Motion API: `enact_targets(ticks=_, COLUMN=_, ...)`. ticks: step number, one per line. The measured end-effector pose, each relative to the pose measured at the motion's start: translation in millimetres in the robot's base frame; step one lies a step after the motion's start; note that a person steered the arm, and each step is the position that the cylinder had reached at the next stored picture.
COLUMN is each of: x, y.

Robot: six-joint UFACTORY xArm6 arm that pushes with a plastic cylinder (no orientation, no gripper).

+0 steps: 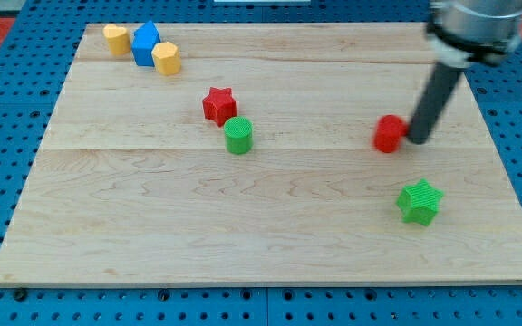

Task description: Slide the green star bit a up

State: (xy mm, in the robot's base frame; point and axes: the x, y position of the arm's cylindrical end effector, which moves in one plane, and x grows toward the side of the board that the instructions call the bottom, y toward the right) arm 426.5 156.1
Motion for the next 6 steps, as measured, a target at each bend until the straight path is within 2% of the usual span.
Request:
enact_targets(ticks=1, x=-25, y=-89)
enact_targets(ticks=2, x=-23, y=-87)
enact_targets(ticks=3, x=7, y=34)
enact_targets(ticks=4, x=96, y=82)
enact_targets(ticks=5, x=131, y=34)
enact_targets(ticks=6, x=71, y=-84)
